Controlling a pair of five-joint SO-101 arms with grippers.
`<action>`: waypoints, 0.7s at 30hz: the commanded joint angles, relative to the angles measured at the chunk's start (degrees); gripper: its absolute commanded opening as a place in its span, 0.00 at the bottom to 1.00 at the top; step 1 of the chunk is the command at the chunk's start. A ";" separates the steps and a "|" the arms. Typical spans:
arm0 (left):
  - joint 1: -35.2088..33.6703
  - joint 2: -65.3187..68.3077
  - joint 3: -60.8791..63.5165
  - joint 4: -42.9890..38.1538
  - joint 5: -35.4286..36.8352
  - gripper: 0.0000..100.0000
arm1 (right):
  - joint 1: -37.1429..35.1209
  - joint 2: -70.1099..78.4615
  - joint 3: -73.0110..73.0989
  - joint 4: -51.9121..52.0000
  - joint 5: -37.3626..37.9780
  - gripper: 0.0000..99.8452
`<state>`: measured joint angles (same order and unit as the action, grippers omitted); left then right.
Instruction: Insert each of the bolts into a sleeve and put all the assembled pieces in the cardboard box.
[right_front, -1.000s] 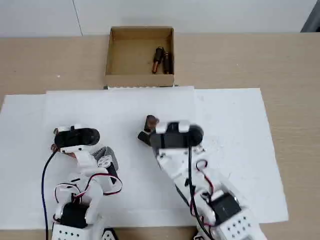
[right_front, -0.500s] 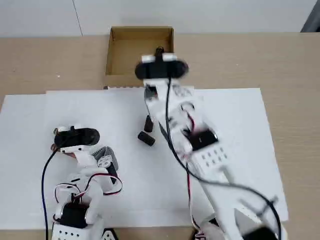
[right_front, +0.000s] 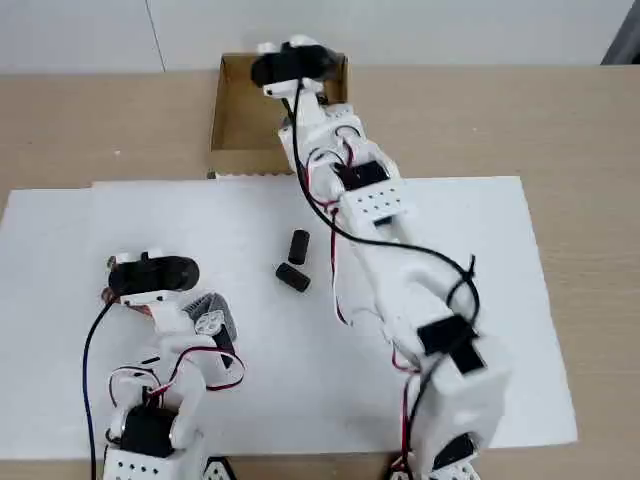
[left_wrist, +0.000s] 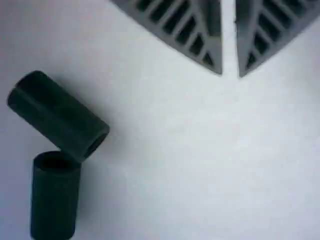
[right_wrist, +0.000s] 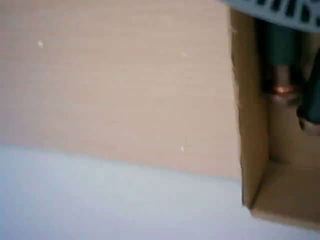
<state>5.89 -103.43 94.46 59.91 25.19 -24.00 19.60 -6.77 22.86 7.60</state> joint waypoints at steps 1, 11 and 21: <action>-0.53 -0.70 -0.04 -0.53 -0.09 0.01 | 0.57 6.64 -12.48 -1.54 3.08 0.00; -0.53 -0.70 -0.04 -0.53 -0.09 0.01 | 1.54 25.80 -31.47 -1.36 12.22 0.01; -0.53 -0.70 -0.04 -0.53 -0.09 0.01 | 1.45 30.37 -34.90 -1.19 13.54 0.14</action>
<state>5.89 -103.43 94.64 59.91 25.27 -23.03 51.16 -37.80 22.77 20.62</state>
